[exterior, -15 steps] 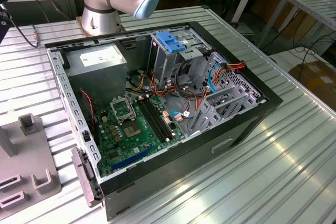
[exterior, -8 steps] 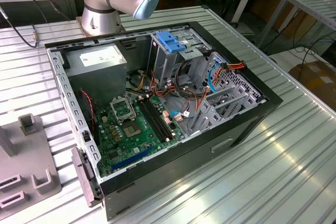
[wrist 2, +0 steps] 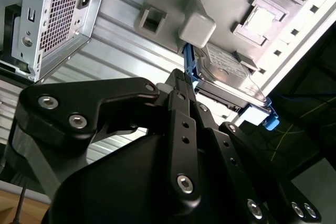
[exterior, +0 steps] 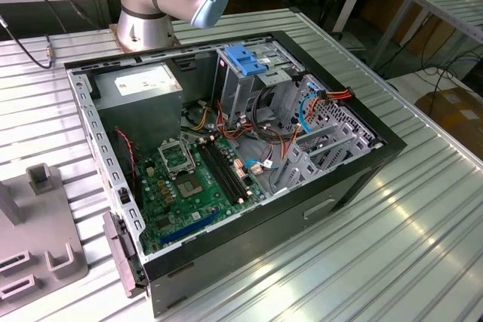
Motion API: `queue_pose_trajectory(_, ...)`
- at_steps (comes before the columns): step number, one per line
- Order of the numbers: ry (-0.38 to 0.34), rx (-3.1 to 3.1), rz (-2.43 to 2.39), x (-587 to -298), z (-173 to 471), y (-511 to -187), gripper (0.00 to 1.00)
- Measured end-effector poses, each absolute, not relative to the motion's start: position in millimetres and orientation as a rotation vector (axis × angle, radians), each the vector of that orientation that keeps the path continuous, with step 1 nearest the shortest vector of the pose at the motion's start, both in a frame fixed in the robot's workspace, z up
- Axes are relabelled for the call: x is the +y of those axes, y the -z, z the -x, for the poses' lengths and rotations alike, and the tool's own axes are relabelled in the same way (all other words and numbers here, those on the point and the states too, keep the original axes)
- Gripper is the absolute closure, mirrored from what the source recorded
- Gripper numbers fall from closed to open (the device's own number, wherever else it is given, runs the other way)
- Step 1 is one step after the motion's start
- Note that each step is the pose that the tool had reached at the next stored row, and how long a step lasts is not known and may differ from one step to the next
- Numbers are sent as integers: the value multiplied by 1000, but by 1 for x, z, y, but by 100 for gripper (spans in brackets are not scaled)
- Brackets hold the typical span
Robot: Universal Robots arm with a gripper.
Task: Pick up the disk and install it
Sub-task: 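Reach for the disk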
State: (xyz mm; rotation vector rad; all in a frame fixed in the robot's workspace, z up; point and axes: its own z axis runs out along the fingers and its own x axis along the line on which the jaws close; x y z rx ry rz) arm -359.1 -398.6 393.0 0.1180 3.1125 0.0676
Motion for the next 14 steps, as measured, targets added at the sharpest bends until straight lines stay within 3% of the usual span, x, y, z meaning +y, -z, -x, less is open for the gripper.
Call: queue_pose_trajectory(14,-68,3113,-118,-398,384,-393,90)
